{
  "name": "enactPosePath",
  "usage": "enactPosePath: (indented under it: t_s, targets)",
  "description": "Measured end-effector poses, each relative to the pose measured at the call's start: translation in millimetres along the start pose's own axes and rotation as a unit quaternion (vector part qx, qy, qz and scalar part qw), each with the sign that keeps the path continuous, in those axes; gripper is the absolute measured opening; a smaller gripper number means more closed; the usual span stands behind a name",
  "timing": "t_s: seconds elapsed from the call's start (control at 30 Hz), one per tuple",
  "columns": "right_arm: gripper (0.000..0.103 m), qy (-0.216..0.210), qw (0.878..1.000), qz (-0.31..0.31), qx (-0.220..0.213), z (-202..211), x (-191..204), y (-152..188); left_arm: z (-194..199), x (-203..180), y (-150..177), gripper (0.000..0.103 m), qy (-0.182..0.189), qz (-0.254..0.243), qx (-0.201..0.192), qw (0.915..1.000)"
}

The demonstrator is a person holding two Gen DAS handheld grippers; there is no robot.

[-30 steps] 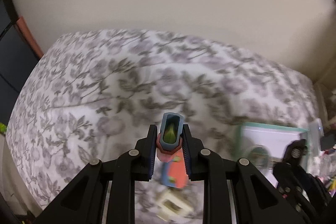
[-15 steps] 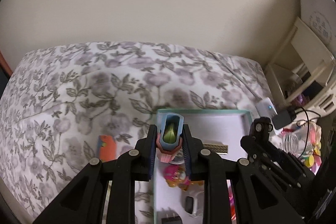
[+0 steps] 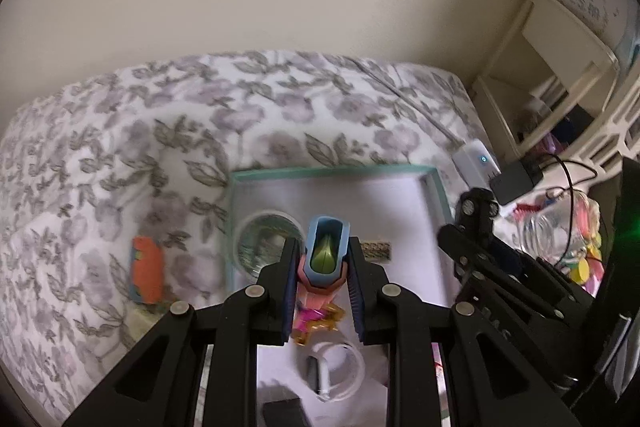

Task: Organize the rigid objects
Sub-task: 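Lift and carry the toy car and the pink-blue block toward the tray, then lower and open the right gripper to release the car while the left releases the block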

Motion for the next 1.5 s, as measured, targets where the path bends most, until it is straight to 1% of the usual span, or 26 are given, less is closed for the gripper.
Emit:
enactPosePath:
  t_s: [0.07, 0.2, 0.33, 0.47, 0.53, 0.67, 0.8, 0.93, 1.03, 1.13, 1.27, 1.43, 1.5]
  targets:
    - [0.035, 0.006, 1.0, 0.002, 0.007, -5, -3, 2, -8, -6, 4, 0.024, 0.013, -0.002, 0.013, 0.9998]
    - [0.035, 0.015, 1.0, 0.005, 0.021, -15, -7, 7, -21, -13, 10, 0.024, 0.02, -0.007, 0.028, 0.9994]
    - [0.035, 0.019, 0.999, 0.007, 0.032, -23, -9, 11, -35, -16, 17, 0.024, 0.033, -0.001, 0.045, 0.9984]
    - [0.035, 0.021, 0.999, 0.006, 0.044, -31, -11, 16, -48, -13, 21, 0.024, 0.028, 0.004, 0.053, 0.9982]
    - [0.035, 0.022, 0.999, 0.007, 0.048, -33, -12, 17, -52, -13, 20, 0.024, 0.027, 0.004, 0.047, 0.9985]
    - [0.036, 0.026, 0.998, 0.009, 0.056, -39, -12, 21, -57, -8, 19, 0.024, 0.01, -0.001, 0.039, 0.9992]
    - [0.035, 0.029, 0.997, 0.008, 0.066, -47, -14, 24, -70, 0, 21, 0.024, 0.01, 0.01, 0.047, 0.9988]
    - [0.036, 0.037, 0.996, 0.007, 0.078, -55, -17, 30, -73, 1, 20, 0.024, 0.008, 0.006, 0.043, 0.999]
    - [0.036, 0.035, 0.996, 0.007, 0.083, -59, -16, 32, -75, 4, 19, 0.026, 0.006, 0.007, 0.039, 0.9992]
    - [0.036, 0.042, 0.995, 0.012, 0.089, -64, -14, 35, -77, 6, 18, 0.026, 0.013, 0.01, 0.039, 0.9991]
    - [0.036, 0.05, 0.994, 0.013, 0.097, -68, -13, 37, -77, 5, 18, 0.026, 0.01, 0.005, 0.039, 0.9992]
    - [0.038, 0.05, 0.994, 0.005, 0.1, -68, -15, 37, -77, 5, 18, 0.026, 0.013, 0.005, 0.047, 0.9988]
    - [0.043, 0.044, 0.994, 0.001, 0.101, -67, -14, 37, -75, 5, 19, 0.026, 0.013, 0.005, 0.049, 0.9987]
Point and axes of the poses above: each gripper's, at about its wrist camera, not at the fingertips, and z roughly against the way its jaws point, x to its left, y to its underside, the point moved 7 cm from there along -z, roughly the way its jaws point, and after that the axes turned 7 degrees about y, right-handed, at the moved point
